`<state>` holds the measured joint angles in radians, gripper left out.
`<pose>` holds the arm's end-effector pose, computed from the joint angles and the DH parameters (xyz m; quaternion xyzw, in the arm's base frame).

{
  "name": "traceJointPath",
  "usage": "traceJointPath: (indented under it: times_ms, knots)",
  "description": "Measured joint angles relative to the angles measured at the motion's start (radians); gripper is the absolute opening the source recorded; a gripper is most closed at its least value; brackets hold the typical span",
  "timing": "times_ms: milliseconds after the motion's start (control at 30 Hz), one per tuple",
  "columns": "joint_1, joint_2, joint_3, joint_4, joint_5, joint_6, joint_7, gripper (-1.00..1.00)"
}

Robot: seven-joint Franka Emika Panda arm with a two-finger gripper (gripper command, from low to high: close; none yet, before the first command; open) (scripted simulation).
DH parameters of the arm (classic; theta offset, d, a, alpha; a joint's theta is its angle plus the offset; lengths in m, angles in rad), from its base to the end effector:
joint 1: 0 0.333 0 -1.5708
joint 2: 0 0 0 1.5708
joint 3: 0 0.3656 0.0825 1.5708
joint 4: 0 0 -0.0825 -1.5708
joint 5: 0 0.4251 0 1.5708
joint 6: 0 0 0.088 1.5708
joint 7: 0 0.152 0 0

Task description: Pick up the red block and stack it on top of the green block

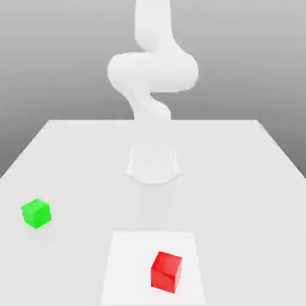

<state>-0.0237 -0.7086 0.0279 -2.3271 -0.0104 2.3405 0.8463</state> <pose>0.4198 0.0046 0.6704 -0.8547 0.3804 -0.3276 0.1325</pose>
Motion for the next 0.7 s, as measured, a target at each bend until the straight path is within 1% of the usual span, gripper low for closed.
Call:
traceJointPath:
  times_ms: [367, 567, 700]
  knots:
    - [-0.073, 0.406, 0.092, -0.120, -0.061, 0.179, 0.216, 0.00]
    - [-0.083, 0.624, 0.111, -0.184, -0.080, 0.276, 0.323, 0.00]
    - [-0.076, 0.766, 0.115, -0.228, -0.066, 0.341, 0.374, 0.00]
